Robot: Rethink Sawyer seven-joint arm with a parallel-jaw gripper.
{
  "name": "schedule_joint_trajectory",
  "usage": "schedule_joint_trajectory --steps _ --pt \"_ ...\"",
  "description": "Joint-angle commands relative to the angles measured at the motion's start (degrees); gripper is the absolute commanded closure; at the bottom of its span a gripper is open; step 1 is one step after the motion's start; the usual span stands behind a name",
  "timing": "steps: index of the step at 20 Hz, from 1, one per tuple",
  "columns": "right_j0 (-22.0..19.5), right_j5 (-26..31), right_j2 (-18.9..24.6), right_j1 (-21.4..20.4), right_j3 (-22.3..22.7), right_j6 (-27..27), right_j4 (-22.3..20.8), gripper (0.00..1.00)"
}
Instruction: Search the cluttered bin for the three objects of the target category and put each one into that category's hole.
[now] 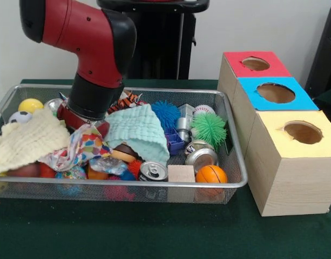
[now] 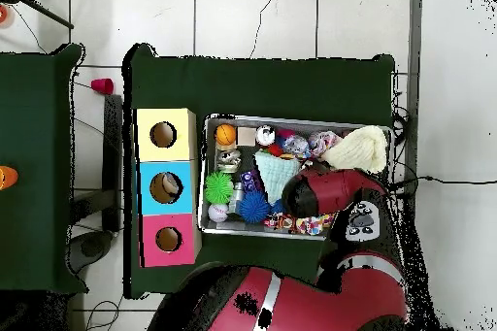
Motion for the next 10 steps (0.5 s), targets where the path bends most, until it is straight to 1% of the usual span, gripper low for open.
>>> schedule_joint_trajectory --steps 1,3,6,9,10 --pt "2.47 -6.42 -4.45 10.28 -3.56 7.77 0.53 1.0" --pt "4.44 -6.43 -6.64 10.75 -3.91 9.19 0.77 1.0" --pt "6.89 -6.23 -8.61 9.98 -2.5 9.56 2.03 1.0" --pt "7.27 -5.6 -8.0 7.73 -0.43 7.39 2.46 1.0" --pt "6.84 -5.35 -7.04 6.54 0.56 6.34 2.4 1.0"
